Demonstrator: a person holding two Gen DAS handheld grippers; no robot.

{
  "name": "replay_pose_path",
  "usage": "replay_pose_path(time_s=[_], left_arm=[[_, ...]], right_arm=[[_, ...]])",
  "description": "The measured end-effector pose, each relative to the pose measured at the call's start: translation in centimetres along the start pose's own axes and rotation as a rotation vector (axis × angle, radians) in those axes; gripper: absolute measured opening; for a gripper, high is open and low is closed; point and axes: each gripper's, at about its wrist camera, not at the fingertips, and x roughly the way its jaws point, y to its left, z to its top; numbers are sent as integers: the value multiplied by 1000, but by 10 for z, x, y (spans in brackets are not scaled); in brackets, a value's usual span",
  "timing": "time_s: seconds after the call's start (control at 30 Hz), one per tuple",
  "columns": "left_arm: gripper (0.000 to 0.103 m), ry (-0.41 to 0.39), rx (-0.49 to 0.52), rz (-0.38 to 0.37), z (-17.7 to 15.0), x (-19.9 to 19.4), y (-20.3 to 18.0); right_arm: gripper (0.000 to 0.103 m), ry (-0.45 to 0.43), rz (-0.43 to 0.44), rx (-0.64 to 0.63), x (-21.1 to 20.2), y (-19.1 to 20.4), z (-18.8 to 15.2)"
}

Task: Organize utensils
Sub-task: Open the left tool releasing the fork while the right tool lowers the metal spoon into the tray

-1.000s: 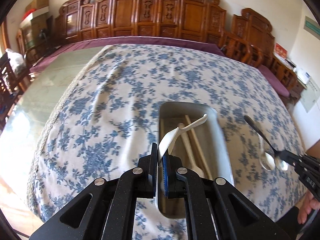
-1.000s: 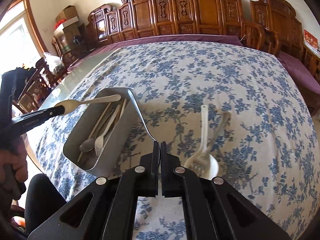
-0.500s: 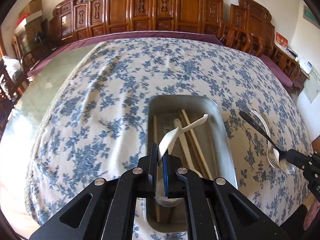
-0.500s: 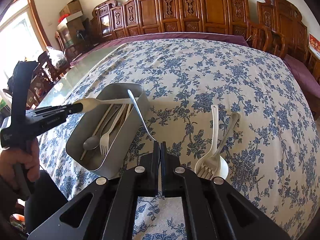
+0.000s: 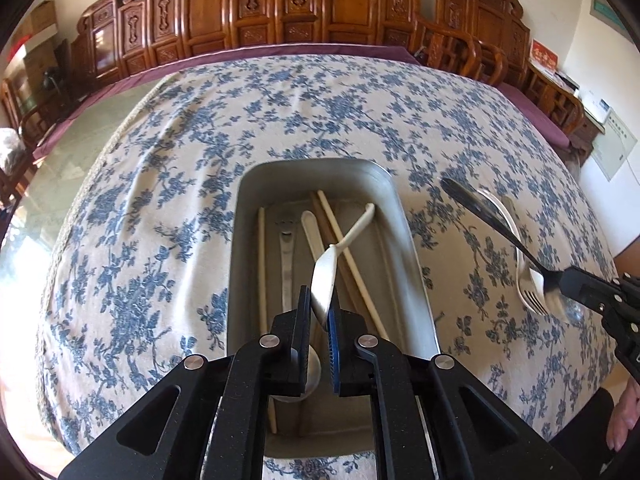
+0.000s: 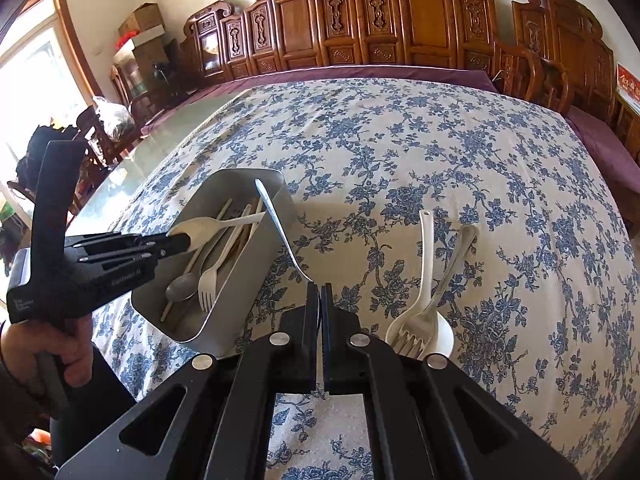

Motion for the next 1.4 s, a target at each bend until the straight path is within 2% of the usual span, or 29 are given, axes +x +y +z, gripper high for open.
replay_pose_path(time_s=[0.23, 0.67, 0.93, 1.4], left_arm=[[13, -1, -2, -22, -6, -14, 5], [14, -61, -23, -17, -7, -53, 38], [15, -87, -34, -6, -9, -67, 56], [20, -112, -65, 7, -13, -80, 79]], right_arm=[[3, -3, 16, -13, 2, 13, 2], [3, 5, 51, -42, 18, 55, 15], [3, 34, 65, -18, 37, 79, 22], [2, 116, -28, -26, 90, 110, 33]])
